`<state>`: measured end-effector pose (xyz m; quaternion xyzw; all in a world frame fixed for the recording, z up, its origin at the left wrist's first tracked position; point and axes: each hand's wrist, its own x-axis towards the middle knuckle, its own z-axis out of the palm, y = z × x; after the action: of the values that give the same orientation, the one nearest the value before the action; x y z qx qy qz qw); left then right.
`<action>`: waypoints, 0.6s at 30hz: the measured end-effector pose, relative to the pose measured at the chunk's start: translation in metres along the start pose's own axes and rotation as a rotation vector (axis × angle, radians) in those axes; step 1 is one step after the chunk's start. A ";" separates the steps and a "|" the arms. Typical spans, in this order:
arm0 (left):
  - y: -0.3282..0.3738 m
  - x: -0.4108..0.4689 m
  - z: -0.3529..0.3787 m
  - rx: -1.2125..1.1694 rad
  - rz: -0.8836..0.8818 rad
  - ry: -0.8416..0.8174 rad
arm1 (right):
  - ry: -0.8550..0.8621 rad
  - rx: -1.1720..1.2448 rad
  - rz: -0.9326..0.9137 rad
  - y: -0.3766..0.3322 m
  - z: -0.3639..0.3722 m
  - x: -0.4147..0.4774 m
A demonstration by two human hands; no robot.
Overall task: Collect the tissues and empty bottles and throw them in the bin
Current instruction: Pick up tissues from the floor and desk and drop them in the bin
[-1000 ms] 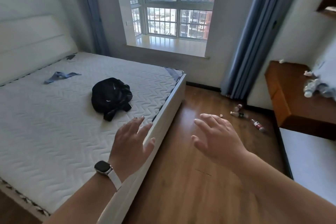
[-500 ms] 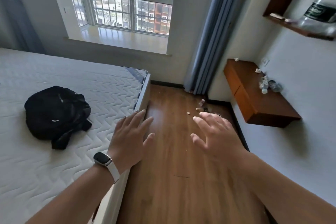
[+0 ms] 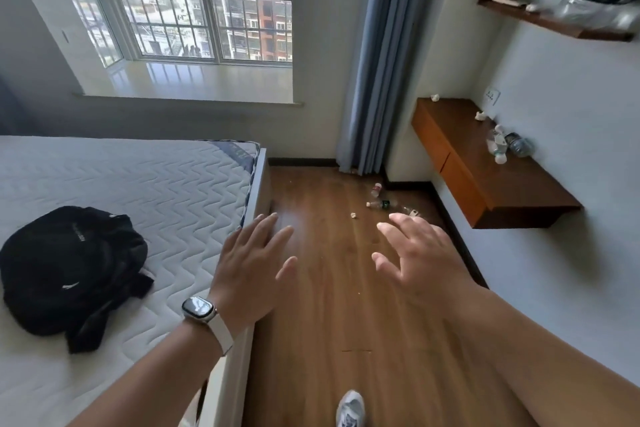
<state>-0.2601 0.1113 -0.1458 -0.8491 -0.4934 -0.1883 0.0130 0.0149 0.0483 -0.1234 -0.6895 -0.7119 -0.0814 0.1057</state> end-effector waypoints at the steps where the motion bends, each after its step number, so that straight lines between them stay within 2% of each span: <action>1: -0.001 0.012 0.003 0.009 0.001 -0.007 | 0.008 0.003 0.004 0.006 0.005 0.011; 10: 0.011 0.145 0.030 0.100 0.070 -0.048 | 0.057 0.066 0.053 0.085 0.027 0.113; 18: 0.046 0.250 0.077 0.057 0.228 -0.070 | 0.018 0.049 0.183 0.156 0.042 0.144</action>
<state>-0.0869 0.3123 -0.1268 -0.9049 -0.3991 -0.1419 0.0413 0.1654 0.2041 -0.1306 -0.7481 -0.6467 -0.0604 0.1358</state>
